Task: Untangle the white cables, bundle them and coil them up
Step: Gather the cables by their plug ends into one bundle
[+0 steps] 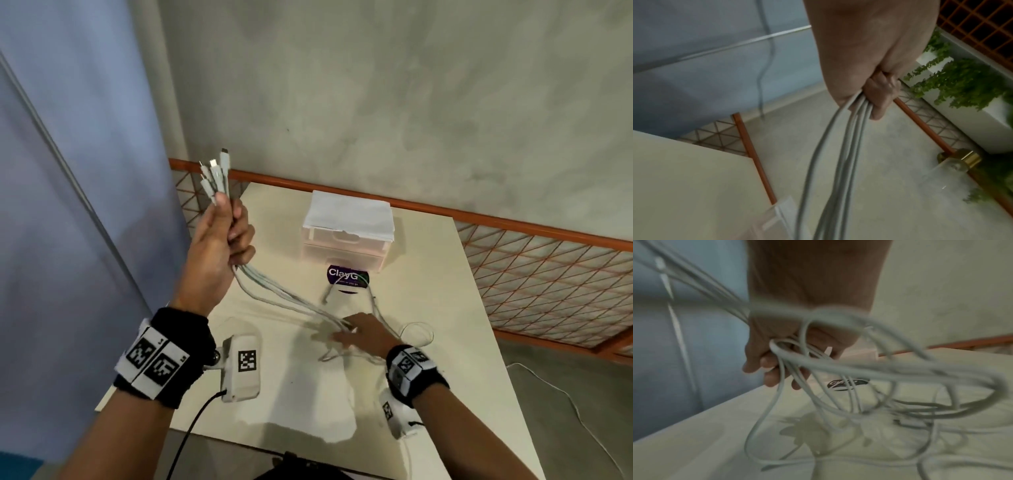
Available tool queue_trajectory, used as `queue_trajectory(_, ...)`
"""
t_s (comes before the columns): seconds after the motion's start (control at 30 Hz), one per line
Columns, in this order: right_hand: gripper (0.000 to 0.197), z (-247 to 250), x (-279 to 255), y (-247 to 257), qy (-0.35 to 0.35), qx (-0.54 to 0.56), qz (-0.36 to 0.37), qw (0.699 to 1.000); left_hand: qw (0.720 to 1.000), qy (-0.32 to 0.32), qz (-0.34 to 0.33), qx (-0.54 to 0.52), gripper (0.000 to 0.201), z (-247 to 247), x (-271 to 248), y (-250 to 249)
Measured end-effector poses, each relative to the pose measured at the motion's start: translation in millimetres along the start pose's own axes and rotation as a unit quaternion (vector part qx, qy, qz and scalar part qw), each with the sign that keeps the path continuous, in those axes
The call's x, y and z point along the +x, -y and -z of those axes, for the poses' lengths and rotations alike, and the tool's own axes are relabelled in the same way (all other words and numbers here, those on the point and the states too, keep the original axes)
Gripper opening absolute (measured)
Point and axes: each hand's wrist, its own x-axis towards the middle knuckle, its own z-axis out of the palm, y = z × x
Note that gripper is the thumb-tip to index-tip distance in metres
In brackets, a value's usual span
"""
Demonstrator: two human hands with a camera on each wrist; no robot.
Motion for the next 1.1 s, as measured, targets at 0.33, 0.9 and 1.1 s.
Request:
queue_trajectory(0.33, 0.021, 68, 2, 50, -0.134, 0.119, 0.107, 0.978, 0.883, 0.144, 0.131, 0.426, 0.045, -25, -11, 67)
queue_trajectory(0.9, 0.014, 79, 4, 47, -0.124, -0.053, 0.042, 0.99, 0.881, 0.253, 0.111, 0.384, 0.118, -43, 14, 84)
queue_trajectory(1.1, 0.024, 86, 6, 53, -0.1, -0.023, 0.067, 0.992, 0.826, 0.184, 0.095, 0.524, 0.006, -30, 23, 104)
